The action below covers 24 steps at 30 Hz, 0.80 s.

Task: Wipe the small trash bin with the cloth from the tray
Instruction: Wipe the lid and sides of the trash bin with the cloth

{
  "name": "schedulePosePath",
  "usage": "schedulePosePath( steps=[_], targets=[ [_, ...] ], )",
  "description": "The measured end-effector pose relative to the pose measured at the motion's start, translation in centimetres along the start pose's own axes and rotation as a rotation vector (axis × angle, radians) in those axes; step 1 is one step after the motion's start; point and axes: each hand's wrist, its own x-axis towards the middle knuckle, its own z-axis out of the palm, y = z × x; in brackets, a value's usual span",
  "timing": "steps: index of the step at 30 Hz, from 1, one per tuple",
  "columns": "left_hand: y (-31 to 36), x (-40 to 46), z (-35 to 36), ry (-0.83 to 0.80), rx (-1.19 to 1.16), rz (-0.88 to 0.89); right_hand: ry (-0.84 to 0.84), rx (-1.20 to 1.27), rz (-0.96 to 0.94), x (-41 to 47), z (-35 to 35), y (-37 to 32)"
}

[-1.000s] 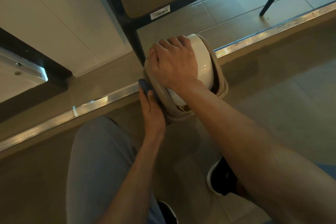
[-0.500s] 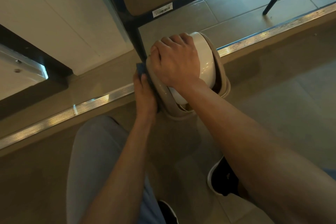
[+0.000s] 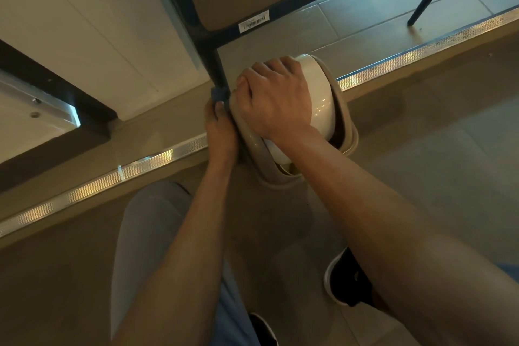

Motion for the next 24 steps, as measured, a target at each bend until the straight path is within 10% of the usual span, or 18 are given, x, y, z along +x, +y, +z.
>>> schedulePosePath(
  steps=[24],
  targets=[
    [4.0, -10.7, -4.5, -0.044, 0.066, 0.203, -0.135, 0.301, 0.050, 0.3, -2.0, 0.6]
  ],
)
